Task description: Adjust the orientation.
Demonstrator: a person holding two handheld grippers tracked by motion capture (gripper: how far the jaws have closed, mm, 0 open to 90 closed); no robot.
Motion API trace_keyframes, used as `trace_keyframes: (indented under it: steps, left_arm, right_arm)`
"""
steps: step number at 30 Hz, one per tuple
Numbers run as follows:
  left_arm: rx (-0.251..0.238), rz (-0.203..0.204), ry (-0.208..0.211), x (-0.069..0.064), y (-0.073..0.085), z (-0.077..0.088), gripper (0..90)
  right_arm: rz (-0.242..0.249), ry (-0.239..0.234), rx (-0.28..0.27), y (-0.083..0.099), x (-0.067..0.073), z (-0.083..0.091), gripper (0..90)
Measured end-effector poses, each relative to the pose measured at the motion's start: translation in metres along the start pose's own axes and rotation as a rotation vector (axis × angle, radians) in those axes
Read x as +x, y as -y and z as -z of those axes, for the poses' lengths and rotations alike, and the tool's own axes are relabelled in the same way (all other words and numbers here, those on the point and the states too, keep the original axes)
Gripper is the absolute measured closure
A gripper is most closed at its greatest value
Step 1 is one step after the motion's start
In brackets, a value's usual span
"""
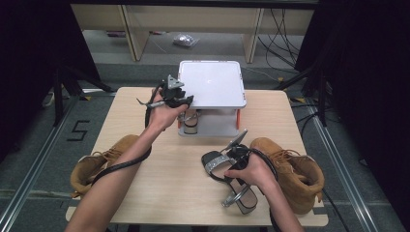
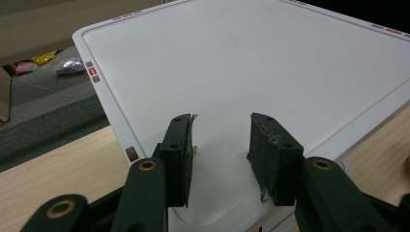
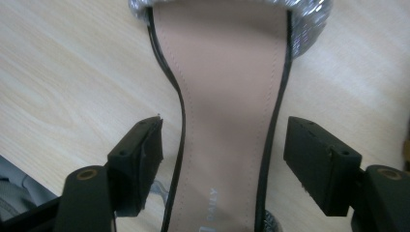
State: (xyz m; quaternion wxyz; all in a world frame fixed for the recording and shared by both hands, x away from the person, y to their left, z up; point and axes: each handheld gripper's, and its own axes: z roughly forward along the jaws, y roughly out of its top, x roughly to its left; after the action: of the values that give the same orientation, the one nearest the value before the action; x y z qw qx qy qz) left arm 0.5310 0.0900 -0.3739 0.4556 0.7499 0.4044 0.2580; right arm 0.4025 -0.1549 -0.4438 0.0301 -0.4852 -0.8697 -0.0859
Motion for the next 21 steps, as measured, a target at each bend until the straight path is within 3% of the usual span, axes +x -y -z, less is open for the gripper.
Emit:
trace_keyframes:
  steps: [8,10,13,15,17,19,21]
  left_arm:
    - [0.017,0.028,0.009,0.000,0.000,0.001,64.6]
    - [0.009,0.049,0.015,0.000,0.000,0.000,67.3]
    - [0.015,0.053,0.018,-0.001,0.000,0.000,72.6]
    - [0.011,0.069,0.014,-0.003,0.000,0.000,77.2]
    - [0.025,0.064,0.009,-0.003,0.000,0.001,81.7]
    - [0.033,0.055,0.004,-0.003,0.000,0.002,85.1]
    - [0.032,0.050,0.002,-0.003,-0.001,0.002,87.6]
  right_arm:
    - [0.016,0.016,0.046,0.000,0.001,-0.013,30.3]
    - [-0.012,0.007,0.060,0.000,0.003,-0.015,30.3]
    - [0.034,0.024,0.045,-0.001,0.000,-0.019,30.3]
    - [0.028,0.026,0.052,-0.002,0.001,-0.021,30.4]
    - [0.057,0.033,0.054,-0.003,0.000,-0.024,30.6]
    - [0.029,0.029,0.062,-0.003,0.003,-0.025,30.6]
    - [0.034,0.031,0.064,-0.004,0.003,-0.026,30.9]
